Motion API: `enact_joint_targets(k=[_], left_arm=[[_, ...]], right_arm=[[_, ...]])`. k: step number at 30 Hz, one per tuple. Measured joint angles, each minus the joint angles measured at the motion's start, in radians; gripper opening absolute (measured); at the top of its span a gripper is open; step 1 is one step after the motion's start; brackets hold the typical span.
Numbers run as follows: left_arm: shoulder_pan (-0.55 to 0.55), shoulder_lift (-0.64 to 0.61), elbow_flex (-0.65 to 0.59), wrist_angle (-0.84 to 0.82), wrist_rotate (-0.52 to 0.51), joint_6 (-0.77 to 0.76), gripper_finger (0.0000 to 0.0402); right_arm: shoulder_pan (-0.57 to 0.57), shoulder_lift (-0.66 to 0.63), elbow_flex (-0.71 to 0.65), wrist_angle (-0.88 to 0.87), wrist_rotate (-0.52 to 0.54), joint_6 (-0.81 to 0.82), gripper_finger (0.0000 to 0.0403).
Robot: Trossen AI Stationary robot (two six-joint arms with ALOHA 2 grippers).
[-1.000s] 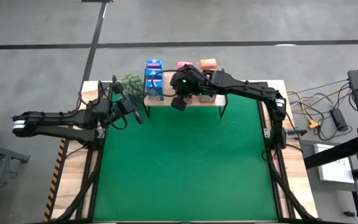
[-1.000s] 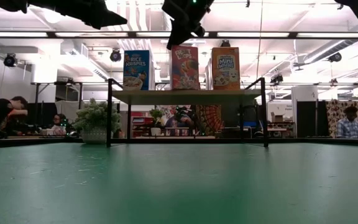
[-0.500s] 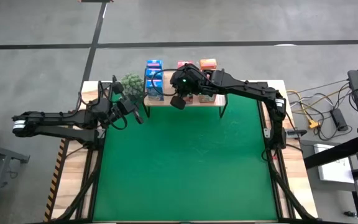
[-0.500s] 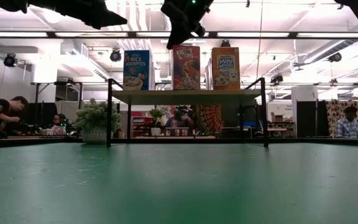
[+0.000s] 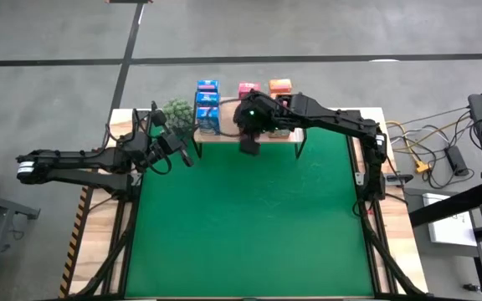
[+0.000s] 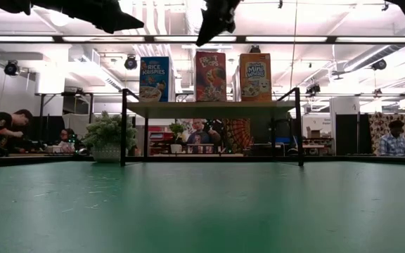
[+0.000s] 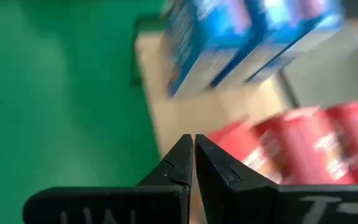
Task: Stack cereal on shelf
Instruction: Put the red cereal box on the shelf aligned with the other red cereal boxes
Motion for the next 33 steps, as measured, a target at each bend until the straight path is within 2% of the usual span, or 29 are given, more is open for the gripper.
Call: enact_joint_targets(k=[5,8,16,22,27,33], left_arm=[[0.0,0.0,0.0,-0.001,0.0,0.0,0.0],[0.0,0.0,0.0,-0.001,0.0,0.0,0.0],[0.0,0.0,0.0,-0.001,0.0,0.0,0.0],[0.0,0.0,0.0,-0.002,0.0,0.0,0.0],[0.0,0.0,0.0,-0.002,0.0,0.0,0.0],[0.0,0.0,0.0,-0.002,0.0,0.0,0.0]], right_arm=[[0.036,0.0,-0.007,-0.143,-0.016,-0.027,0.0009],[0.053,0.006,-0.036,-0.157,-0.011,-0.037,0.0009],[0.067,0.018,-0.116,-0.026,0.124,-0.11,0.0009],[0.066,0.018,-0.117,0.042,0.133,-0.122,0.0009],[0.062,0.018,-0.122,0.053,0.211,-0.122,0.0009],[0.055,0.018,-0.127,0.054,0.213,-0.117,0.0009]])
